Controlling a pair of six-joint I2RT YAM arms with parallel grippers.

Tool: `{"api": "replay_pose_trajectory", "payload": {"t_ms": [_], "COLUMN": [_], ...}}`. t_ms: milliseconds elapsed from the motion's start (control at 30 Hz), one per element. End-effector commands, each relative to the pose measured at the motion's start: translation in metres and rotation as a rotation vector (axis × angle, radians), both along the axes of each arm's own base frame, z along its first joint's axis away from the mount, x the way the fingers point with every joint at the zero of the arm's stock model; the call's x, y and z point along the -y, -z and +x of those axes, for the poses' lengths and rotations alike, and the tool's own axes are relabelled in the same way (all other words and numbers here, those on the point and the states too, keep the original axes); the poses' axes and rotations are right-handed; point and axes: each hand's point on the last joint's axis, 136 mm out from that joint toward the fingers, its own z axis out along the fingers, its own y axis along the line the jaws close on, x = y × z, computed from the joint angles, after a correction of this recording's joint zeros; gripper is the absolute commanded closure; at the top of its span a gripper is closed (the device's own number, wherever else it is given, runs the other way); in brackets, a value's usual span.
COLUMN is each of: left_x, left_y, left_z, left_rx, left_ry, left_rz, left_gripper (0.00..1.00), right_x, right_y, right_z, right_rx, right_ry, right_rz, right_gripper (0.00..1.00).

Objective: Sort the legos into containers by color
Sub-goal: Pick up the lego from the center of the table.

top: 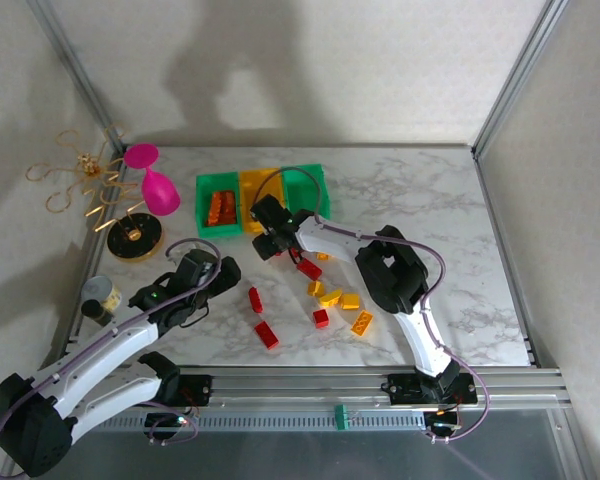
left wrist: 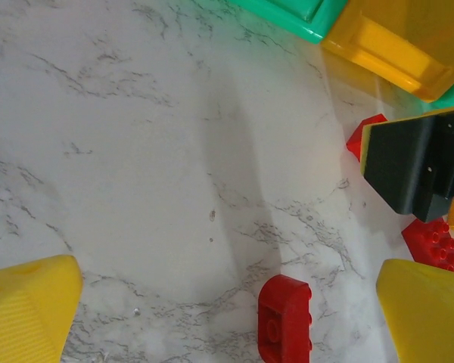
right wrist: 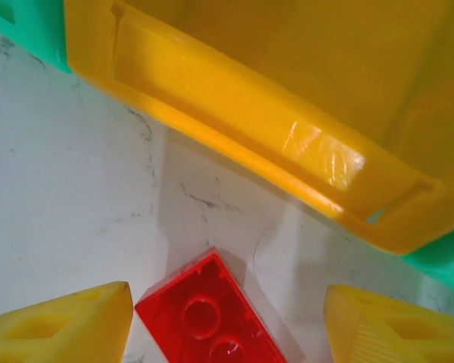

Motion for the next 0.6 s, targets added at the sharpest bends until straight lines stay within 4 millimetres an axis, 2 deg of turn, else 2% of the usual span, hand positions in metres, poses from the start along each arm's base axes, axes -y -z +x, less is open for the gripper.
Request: {"api": "replay_pose_trajectory", "payload": {"t_ms": [0, 200, 367, 467, 567], "left_x": [0.000, 0.000, 0.002, 0.002, 0.003], "left_y": [0.004, 0.002, -0.002, -0.006, -0.010], "left_z": [-0.005, -0.005, -0.003, -0.001, 0.001], "left_rx": [-0.012, -0.005, 0.005, 0.014, 0.019], "left_ry": [0.002, -0.001, 0.003, 0.003, 0.001], "left_rz": [-0.008, -0.009, -0.017, -0.018, -0.017], "left_gripper": [0.00, 0.00, 0.00, 0.00, 0.00], "right_x": [-0.002, -0.007, -0.011, -0.011, -0.014], "right_y": [0.009, 0.016, 0.015, 0.006, -0.014], "right_z": [0.000, 0.000, -0.003, -0.003, -0.002], "right_rx": [-0.004, -0.016, -0.027, -0.019, -0.003], "right_ry": [-0.019, -0.028, -0.037, -0.032, -0.028], "right_rz": [-0.048, -0.050, -0.030, -0.020, 0.020], "right_gripper": [0.34, 0.40, 0.52, 0.63, 0.69]}}
